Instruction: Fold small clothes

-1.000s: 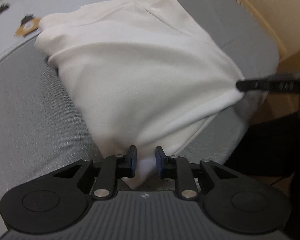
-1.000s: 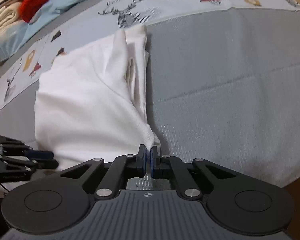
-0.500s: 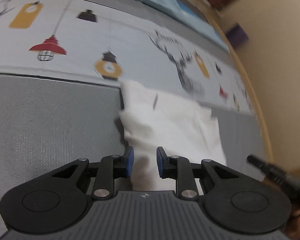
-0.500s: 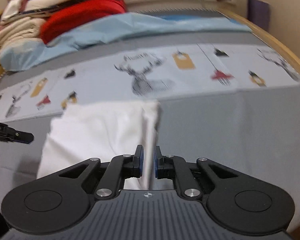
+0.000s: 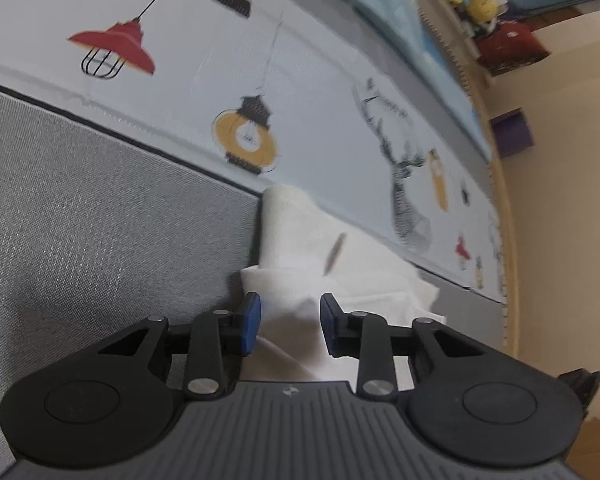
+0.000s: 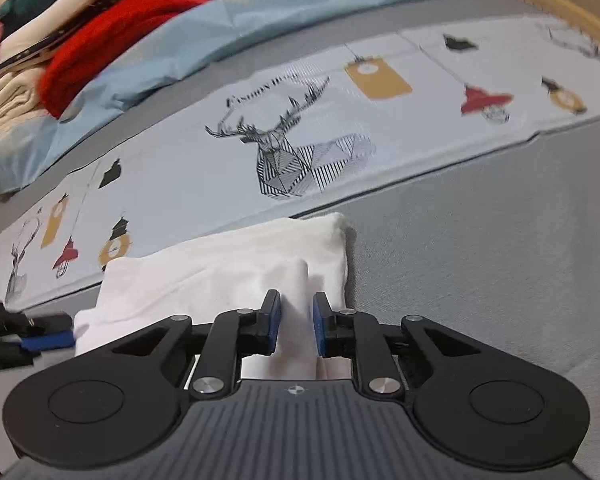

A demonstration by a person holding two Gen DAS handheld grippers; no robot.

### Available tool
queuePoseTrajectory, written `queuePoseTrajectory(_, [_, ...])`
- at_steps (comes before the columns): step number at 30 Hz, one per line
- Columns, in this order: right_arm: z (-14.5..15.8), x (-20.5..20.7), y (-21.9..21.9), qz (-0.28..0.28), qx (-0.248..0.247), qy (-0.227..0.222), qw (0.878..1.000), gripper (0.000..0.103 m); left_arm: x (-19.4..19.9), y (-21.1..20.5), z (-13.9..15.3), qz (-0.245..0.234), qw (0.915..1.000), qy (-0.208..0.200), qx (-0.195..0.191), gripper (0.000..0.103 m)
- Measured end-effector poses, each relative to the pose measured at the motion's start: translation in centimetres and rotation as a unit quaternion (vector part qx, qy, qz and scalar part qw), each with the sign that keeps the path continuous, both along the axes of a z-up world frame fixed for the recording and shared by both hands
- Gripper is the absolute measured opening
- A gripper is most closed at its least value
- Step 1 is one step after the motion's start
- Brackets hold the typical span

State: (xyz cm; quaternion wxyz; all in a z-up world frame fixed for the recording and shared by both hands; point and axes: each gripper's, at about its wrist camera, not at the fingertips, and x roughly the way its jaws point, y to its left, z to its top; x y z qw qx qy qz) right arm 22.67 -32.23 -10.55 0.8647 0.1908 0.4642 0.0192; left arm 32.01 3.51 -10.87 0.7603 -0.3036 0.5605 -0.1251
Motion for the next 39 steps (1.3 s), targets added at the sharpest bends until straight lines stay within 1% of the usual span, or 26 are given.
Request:
queuePoseTrajectory(1, [-0.2, 0.3, -0.1, -0.003, 0.005, 0.003, 1.000, 0.018, 0.2, -0.1, -0.2, 0.001, 1.0000, 0.000, 0.002, 0.033])
queuePoseTrajectory(2, [-0.4, 0.4, -0.2, -0.006, 0.010, 0.003, 1.000, 0.018, 0.5, -0.3, -0.3, 0.001, 1.0000, -0.006, 0.002, 0.027])
queuePoseTrajectory(3, [-0.4, 0.5, -0.4, -0.009, 0.012, 0.000, 1.000, 0.014, 0.8, -0.5, -0.1, -0.001, 0.9998, -0.018, 0.003, 0.007])
queuePoseTrajectory(4, [-0.3, 0.5, -0.5, -0.014, 0.011, -0.007, 1.000, 0.004, 1.0, -0.7, 0.1, -0.001, 0.9995, -0.032, 0.006, 0.005])
queuePoseTrajectory(8, [0.3, 0.2, -1.0, -0.038, 0.011, -0.031, 0.999, 0.004, 1.5, -1.7, 2.0, -0.006, 0.9931, -0.117, 0.011, 0.004])
queuePoseTrajectory(10, [0.1, 0.2, -1.2, -0.049, 0.002, -0.024, 0.998, 0.004, 1.5, -2.4, 2.4, -0.019, 0.9899, -0.139, 0.024, 0.004])
queuePoseTrajectory(13, [-0.6, 0.3, -1.9, -0.071, 0.007, -0.003, 0.997, 0.004, 1.7, -3.3, 1.7, -0.031, 0.9887, -0.131, 0.066, 0.005])
queuePoseTrajectory(15, [-0.5, 0.2, -2.1, -0.088, -0.031, 0.002, 0.996, 0.005, 1.7, -3.4, 1.7, -0.030, 0.9877, -0.122, 0.094, 0.007])
queuePoseTrajectory(17, [0.2, -0.2, -2.4, -0.102, -0.059, -0.009, 0.993, 0.008, 1.2, -3.0, 2.8, -0.021, 0.9841, -0.139, 0.109, 0.007])
queuePoseTrajectory(19, [1.5, -0.8, -2.4, -0.090, -0.056, -0.045, 0.993, 0.008, 0.5, -2.6, 4.6, -0.020, 0.9797, -0.174, 0.097, 0.007])
queuePoseTrajectory(21, [2.6, -1.2, -1.7, -0.041, -0.041, -0.076, 0.995, 0.008, 0.0, -2.5, 5.6, -0.040, 0.9779, -0.192, 0.072, 0.007])
queuePoseTrajectory(23, [2.9, -1.5, -0.6, 0.034, 0.008, -0.077, 0.996, 0.008, -0.2, -3.1, 5.4, -0.092, 0.9792, -0.179, 0.026, 0.007])
queuePoseTrajectory(24, [2.6, -1.5, -0.1, 0.067, 0.029, -0.063, 0.995, 0.008, -0.3, -3.6, 4.9, -0.118, 0.9790, -0.165, 0.010, 0.007])
queuePoseTrajectory(25, [2.0, -1.5, 0.7, 0.097, 0.028, -0.043, 0.994, 0.008, -0.3, -4.4, 4.2, -0.149, 0.9779, -0.146, 0.008, 0.007])
queuePoseTrajectory(26, [1.4, -1.4, 1.3, 0.111, 0.011, -0.024, 0.994, 0.008, -0.4, -5.2, 3.3, -0.172, 0.9764, -0.128, 0.024, 0.007])
queuePoseTrajectory(28, [-0.6, -1.1, 1.9, 0.115, -0.053, 0.035, 0.991, 0.007, -0.4, -6.4, 1.0, -0.198, 0.9713, -0.089, 0.098, 0.003])
queuePoseTrajectory(29, [-1.2, -0.9, 1.6, 0.104, -0.060, 0.050, 0.992, 0.005, -0.3, -6.3, 0.2, -0.192, 0.9724, -0.078, 0.107, 0.002])
queuePoseTrajectory(30, [-1.1, -0.9, 0.9, 0.086, -0.049, 0.049, 0.994, 0.003, -0.1, -5.9, -0.1, -0.171, 0.9779, -0.070, 0.097, 0.002])
queuePoseTrajectory(31, [-0.7, -0.8, 0.3, 0.062, -0.042, 0.042, 0.996, 0.003, 0.1, -5.4, 0.2, -0.142, 0.9832, -0.071, 0.090, 0.003])
queuePoseTrajectory(32, [-0.3, -0.8, 0.1, 0.047, -0.049, 0.036, 0.997, 0.003, 0.2, -4.8, 0.9, -0.113, 0.9853, -0.082, 0.098, 0.006])
queuePoseTrajectory(34, [0.3, -0.8, -0.4, 0.025, -0.081, 0.023, 0.996, 0.014, 0.2, -3.9, 2.0, -0.076, 0.9843, -0.108, 0.117, 0.024])
queuePoseTrajectory(35, [0.2, -1.0, -0.8, 0.019, -0.076, 0.019, 0.997, 0.015, 0.2, -3.5, 2.1, -0.066, 0.9858, -0.109, 0.110, 0.028])
queuePoseTrajectory(36, [0.1, -0.9, -1.4, 0.014, -0.055, 0.019, 0.998, 0.021, 0.3, -3.1, 1.8, -0.061, 0.9889, -0.097, 0.095, 0.038])
queuePoseTrajectory(37, [-0.2, -0.8, -2.0, 0.007, -0.028, 0.026, 0.999, 0.030, 0.6, -2.9, 1.5, -0.058, 0.9914, -0.083, 0.083, 0.052])
queuePoseTrajectory(38, [-0.7, -0.6, -2.4, 0.000, -0.006, 0.039, 0.999, 0.038, 0.7, -3.0, 0.8, -0.057, 0.9937, -0.063, 0.073, 0.060])
queuePoseTrajectory(39, [-1.3, -0.3, -2.6, -0.005, 0.009, 0.055, 0.998, 0.051, 0.8, -3.0, 0.2, -0.058, 0.9949, -0.047, 0.068, 0.071])
